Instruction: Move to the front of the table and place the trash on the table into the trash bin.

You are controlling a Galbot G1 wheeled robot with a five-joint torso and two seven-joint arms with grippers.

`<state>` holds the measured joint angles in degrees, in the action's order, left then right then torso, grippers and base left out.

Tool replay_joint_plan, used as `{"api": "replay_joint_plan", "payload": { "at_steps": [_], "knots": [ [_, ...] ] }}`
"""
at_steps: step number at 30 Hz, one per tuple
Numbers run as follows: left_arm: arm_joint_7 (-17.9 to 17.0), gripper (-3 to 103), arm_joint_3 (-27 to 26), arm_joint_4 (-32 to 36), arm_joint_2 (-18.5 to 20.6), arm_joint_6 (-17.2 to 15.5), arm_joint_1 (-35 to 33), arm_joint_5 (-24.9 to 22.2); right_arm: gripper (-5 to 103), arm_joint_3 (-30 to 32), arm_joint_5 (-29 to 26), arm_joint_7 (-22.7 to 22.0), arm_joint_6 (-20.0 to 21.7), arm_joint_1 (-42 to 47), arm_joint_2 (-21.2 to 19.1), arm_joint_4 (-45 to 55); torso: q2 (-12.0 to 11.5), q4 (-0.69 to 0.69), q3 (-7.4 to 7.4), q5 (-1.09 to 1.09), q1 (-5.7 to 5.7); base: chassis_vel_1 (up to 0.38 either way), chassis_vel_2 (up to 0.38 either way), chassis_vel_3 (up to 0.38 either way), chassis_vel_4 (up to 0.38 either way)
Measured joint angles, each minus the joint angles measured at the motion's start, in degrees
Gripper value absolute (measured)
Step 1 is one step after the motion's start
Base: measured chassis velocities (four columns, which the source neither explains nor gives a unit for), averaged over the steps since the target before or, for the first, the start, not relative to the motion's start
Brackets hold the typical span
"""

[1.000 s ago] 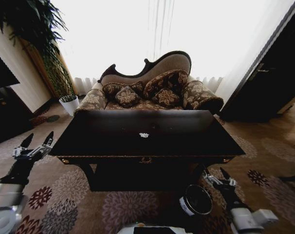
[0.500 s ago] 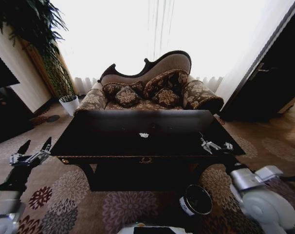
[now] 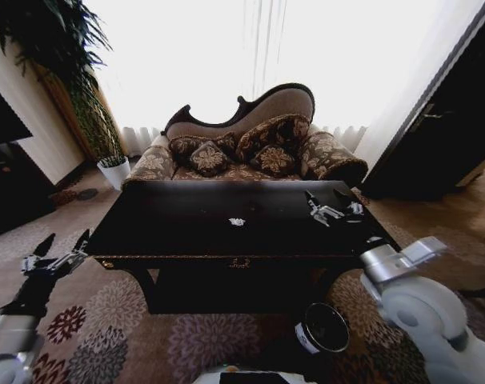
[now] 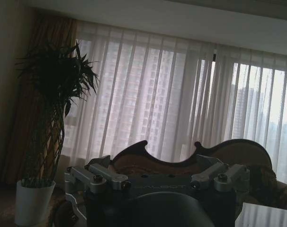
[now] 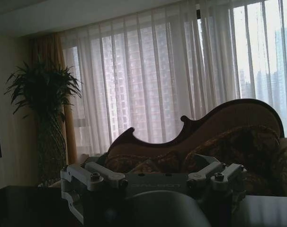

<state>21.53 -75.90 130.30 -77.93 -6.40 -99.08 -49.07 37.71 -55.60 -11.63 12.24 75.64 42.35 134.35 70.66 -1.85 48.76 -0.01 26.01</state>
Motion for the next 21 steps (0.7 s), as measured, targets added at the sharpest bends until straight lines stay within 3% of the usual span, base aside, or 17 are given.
{"api": "replay_joint_plan", "payload": {
  "at_steps": [1, 6, 13, 16, 18, 20, 21],
  "knots": [
    [0.01, 100, 0.37, 0.2, -0.33, 0.02, -0.17, 0.6, 100, -2.6, -0.53, -0.67, 0.0, -3.3, -3.6, -2.55, 0.0, 0.01, 0.0, 0.01, 0.01, 0.0, 0.0, 0.0, 0.0],
    [0.02, 100, 1.68, 0.31, -0.67, 0.02, -0.03, 2.21, 100, -8.45, -2.98, -2.9, 1.23, -10.91, -9.26, -6.6, 0.0, 0.0, 0.0, 0.0, 0.0, 0.0, 0.0, 0.0, 0.0],
    [0.03, 100, 2.13, 0.42, -0.83, 0.02, 0.02, 2.89, 100, -15.94, -6.59, -3.96, 3.0, -18.01, -13.46, -9.69, 0.0, -0.02, 0.0, 0.0, 0.0, 0.0, 0.0, 0.0, 0.0],
    [0.03, 100, 1.93, 0.42, -1.04, 0.02, -0.25, 3.03, 100, -24.3, -12.01, -5.27, 3.88, -24.57, -15.84, -10.66, 0.0, -0.02, 0.0, 0.0, 0.0, 0.0, 0.0, 0.0, 0.0],
    [0.02, 100, 1.93, 0.57, -1.27, 0.02, -0.37, 3.19, 100, -32.13, -13.2, -5.34, 3.73, -31.74, -16.31, -12.1, 0.0, -0.03, -0.01, -0.01, -0.01, 0.0, 0.0, 0.0, 0.0],
    [0.03, 100, 1.94, 0.71, -1.37, 0.02, -0.38, 3.24, 100, -34.7, -13.43, -5.37, 3.52, -34.17, -16.28, -12.6, 0.0, -0.01, -0.01, -0.02, -0.01, 0.0, 0.0, 0.0, 0.0],
    [0.03, 100, 2.03, 0.94, -1.56, 0.02, -0.48, 3.39, 100, -40.27, -13.75, -5.59, 2.81, -39.3, -15.74, -13.86, 0.0, 0.0, -0.01, -0.01, -0.01, 0.0, 0.0, 0.0, 0.0]
  ]
}}
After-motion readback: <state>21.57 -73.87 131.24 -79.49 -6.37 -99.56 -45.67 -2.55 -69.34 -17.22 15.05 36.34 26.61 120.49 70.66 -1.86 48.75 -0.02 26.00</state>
